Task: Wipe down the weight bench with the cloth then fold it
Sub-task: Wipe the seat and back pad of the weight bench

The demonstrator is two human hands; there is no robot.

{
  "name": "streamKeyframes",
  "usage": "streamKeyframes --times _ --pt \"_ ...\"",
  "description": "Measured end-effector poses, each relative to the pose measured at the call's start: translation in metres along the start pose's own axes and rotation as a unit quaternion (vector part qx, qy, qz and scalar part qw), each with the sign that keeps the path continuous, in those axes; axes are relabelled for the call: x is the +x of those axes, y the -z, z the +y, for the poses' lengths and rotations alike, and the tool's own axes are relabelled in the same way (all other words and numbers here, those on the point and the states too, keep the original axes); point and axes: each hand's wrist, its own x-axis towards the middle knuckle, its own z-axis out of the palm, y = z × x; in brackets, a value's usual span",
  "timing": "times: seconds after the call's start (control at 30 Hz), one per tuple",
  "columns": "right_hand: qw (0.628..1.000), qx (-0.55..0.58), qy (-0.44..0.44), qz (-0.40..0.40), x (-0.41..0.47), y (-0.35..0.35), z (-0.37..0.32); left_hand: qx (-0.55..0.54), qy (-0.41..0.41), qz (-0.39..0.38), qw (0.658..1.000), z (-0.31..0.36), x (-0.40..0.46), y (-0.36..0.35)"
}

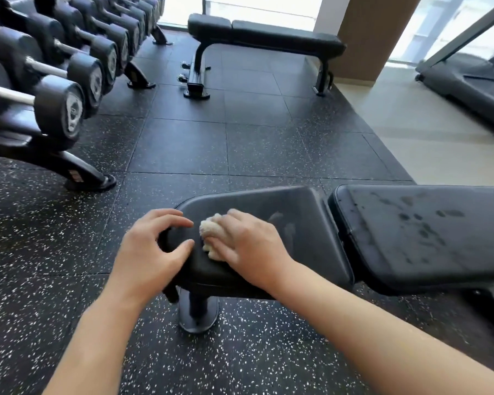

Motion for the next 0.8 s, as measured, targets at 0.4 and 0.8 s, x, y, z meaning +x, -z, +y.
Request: streamKeyframes --times 0.4,0.8 --pt "0.995 -0.052 -0.083 0.024 -0.024 0.054 0.122 0.07 -0.039 -0.03 0.996 0.006 -0.012 -0.028" --pt "0.997 -0.029 -0.069 0.018 -0.032 0.041 0.069 0.051 -0.027 -0.029 0.998 0.007 -0.012 -0.03"
